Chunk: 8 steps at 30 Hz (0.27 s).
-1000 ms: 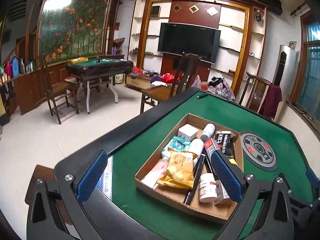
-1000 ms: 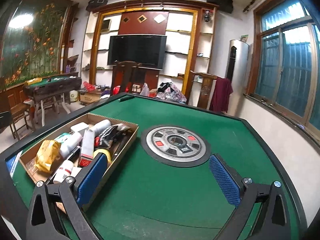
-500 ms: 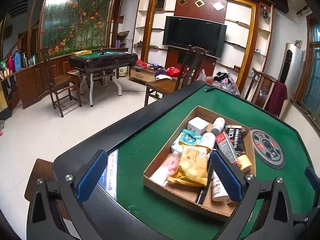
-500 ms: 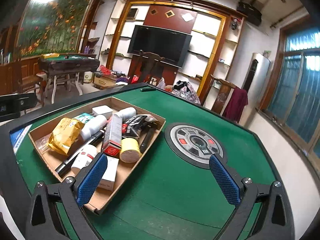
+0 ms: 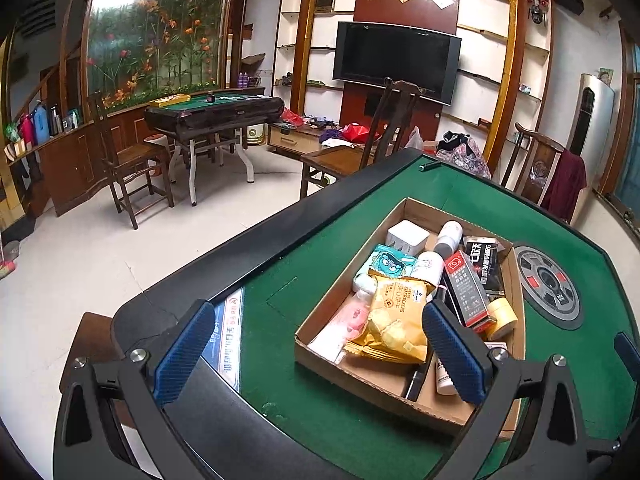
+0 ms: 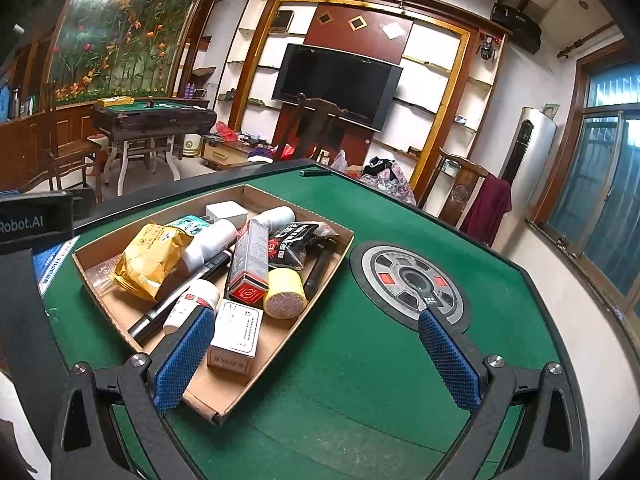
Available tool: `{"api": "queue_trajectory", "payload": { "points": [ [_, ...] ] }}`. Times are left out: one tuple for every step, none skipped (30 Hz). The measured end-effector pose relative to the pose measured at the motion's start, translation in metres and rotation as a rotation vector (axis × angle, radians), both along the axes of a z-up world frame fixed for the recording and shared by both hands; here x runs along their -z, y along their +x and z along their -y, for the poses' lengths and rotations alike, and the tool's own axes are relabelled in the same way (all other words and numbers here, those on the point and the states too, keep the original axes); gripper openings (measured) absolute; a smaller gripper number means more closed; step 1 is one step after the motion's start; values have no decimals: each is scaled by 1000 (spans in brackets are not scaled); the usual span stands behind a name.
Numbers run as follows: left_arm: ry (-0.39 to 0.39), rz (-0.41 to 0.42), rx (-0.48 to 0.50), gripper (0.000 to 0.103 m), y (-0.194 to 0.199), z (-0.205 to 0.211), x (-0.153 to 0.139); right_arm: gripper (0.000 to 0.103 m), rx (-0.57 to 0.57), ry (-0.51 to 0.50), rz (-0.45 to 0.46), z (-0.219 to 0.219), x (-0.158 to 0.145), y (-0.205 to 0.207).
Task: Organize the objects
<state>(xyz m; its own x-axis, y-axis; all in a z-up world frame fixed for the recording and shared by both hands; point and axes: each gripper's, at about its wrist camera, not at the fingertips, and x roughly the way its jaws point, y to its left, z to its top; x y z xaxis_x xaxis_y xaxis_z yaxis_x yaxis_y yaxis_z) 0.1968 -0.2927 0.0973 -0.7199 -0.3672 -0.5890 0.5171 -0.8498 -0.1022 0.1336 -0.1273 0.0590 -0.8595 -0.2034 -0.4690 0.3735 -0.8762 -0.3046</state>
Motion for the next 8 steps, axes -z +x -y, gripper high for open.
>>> {"api": "queue_trajectory", "payload": {
  "points": [
    [1, 1, 0, 103, 0, 0, 0, 103, -2, -3, 1, -1, 0, 0],
    [-1, 2, -2, 103, 1, -1, -1, 103, -2, -4, 2, -1, -1, 1],
    [-4, 2, -4, 103, 1, -2, -1, 103, -2, -6, 3, -2, -1, 1],
    [-6, 4, -4, 103, 1, -2, -2, 103, -4, -9, 3, -3, -1, 2],
    [-7, 5, -5, 103, 1, -2, -2, 103, -5, -10, 5, -4, -2, 2],
    [-8, 8, -7, 103, 1, -3, -3, 103, -6, -13, 7, -5, -2, 2],
    [-11, 10, -6, 103, 1, -5, -3, 103, -6, -15, 7, -6, -2, 1],
    [-13, 11, -5, 103, 1, -5, -4, 103, -6, -18, 7, -7, -2, 1]
  ]
}}
